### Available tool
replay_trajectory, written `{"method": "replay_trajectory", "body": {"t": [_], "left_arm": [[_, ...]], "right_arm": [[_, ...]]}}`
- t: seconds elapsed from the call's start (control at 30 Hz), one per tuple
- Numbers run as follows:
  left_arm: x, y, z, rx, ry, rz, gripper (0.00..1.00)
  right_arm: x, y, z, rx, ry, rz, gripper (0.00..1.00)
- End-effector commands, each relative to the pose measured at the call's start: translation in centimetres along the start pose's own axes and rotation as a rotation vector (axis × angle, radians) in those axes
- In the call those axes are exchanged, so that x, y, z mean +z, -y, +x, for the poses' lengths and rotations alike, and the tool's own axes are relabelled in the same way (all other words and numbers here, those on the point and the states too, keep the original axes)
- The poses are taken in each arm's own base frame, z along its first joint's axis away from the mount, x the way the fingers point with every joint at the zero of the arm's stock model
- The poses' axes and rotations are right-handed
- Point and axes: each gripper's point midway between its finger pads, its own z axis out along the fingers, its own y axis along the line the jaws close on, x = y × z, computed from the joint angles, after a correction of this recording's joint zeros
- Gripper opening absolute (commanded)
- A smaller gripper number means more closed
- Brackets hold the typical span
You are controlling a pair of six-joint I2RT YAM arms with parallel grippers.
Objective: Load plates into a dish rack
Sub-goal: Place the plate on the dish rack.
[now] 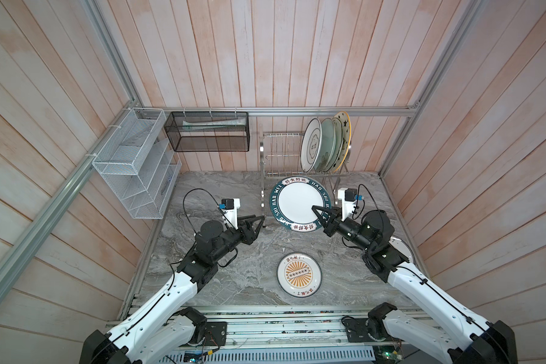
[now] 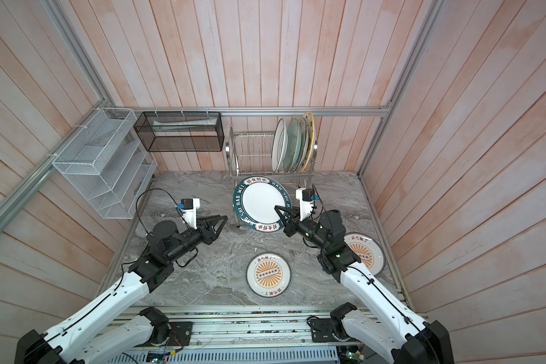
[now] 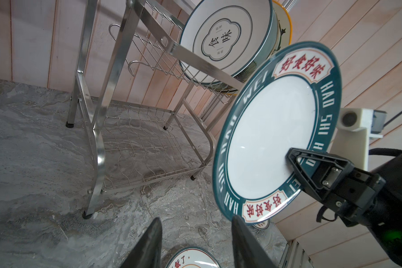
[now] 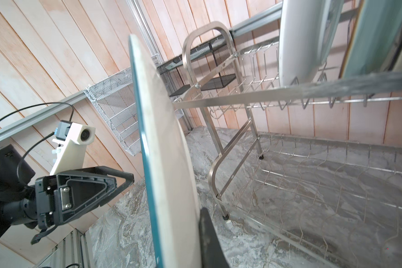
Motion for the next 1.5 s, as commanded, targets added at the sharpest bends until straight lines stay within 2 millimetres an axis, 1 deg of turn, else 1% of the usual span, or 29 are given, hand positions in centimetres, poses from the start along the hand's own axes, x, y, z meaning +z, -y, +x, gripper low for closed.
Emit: {"method": "replay_trajectory", "body": {"t": [0.0,0.27,0.53,0.63,0.8,0.93,1.03,1.17,1.33,1.47], "left_arm": [[-0.1,-0.1,-0.1,-0.002,0.043,-0.012,0.5],[-0.1,0.4,0.3,0.012,0.018,0.005,0.49],[-1.1,0.7,1.1,0.007,0.002,0.019,0.5],[-1.7,0.6,1.3,0.004,0.002,0.012,0.5],[-2.5,0.7,1.1,0.012,0.015,0.0,0.5],[-2.9,1.1,0.8,0.013,0.015,0.009,0.5],[-3.2,1.4,0.6,0.015,0.013,0.016,0.5],[-3.7,1.2,0.6,0.021,0.011,-0.008,0.5],[-4.5,1.2,0.4,0.023,0.012,-0.026,0.5],[-4.8,1.1,0.5,0.015,0.015,-0.028,0.5]], "right_arm": [[-0.6,-1.8,-5.2,-0.1,0.135,-0.02,0.0],[-0.2,-3.6,-11.2,-0.197,0.26,-0.029,0.0],[1.0,-4.3,-16.5,-0.275,0.36,0.008,0.0],[1.5,-4.3,-18.3,-0.306,0.398,0.041,0.0],[2.2,-4.3,-20.6,-0.347,0.459,0.084,0.0],[2.7,-2.9,-22.6,-0.32,0.505,0.223,0.0],[2.9,-1.9,-23.5,-0.291,0.545,0.325,0.0],[3.6,-1.0,-24.1,-0.27,0.574,0.432,0.0],[5.3,0.7,-24.0,-0.26,0.575,0.602,0.0],[6.9,1.6,-23.1,-0.253,0.554,0.72,0.0]]}}
